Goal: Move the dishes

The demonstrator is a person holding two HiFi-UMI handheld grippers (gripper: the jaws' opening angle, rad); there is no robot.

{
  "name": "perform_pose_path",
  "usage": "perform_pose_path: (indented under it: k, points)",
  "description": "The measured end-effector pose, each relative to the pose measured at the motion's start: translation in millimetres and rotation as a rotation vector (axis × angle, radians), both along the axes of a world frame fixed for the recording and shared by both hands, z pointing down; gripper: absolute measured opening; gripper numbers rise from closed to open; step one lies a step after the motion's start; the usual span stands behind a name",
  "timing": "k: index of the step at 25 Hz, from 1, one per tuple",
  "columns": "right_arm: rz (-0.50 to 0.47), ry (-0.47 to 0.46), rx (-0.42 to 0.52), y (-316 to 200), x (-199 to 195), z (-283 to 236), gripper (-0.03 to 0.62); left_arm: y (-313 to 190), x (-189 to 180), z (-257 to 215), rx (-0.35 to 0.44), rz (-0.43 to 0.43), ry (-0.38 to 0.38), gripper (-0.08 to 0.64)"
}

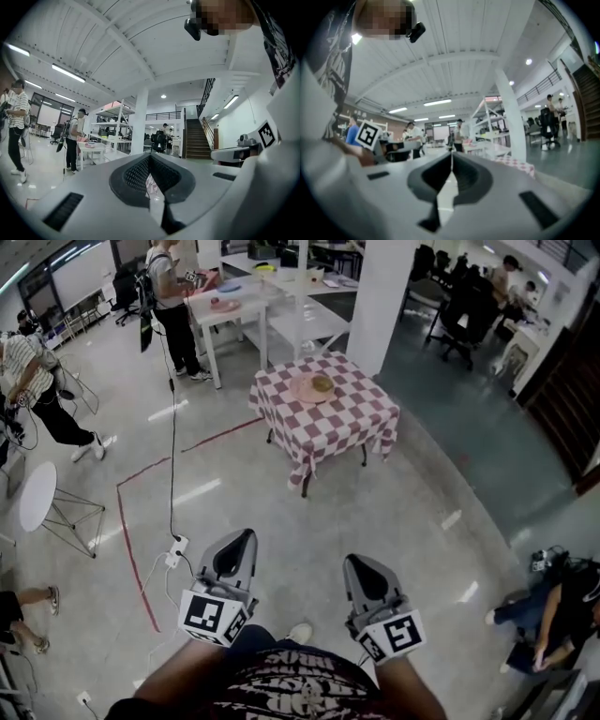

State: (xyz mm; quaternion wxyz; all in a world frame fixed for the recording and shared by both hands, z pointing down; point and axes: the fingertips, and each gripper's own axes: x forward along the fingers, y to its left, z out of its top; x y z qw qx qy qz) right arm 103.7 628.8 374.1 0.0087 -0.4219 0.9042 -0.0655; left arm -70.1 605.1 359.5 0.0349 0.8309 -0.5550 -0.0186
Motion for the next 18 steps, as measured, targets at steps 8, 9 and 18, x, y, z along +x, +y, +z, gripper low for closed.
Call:
perform_pose_path:
  k: [8, 9, 18]
  points:
    - [0.020, -0.023, 0.002, -4, 20, 5, 0.034, -32, 42, -16, 0.013, 0.068, 0.036, 0.031]
    - [0.030, -0.025, -0.001, -7, 24, 5, 0.034, -35, 46, -18, 0.016, 0.073, 0.038, 0.031]
    - [0.058, -0.010, -0.083, -34, 21, 28, 0.034, -47, 12, 23, -0.088, 0.023, 0.057, 0.031]
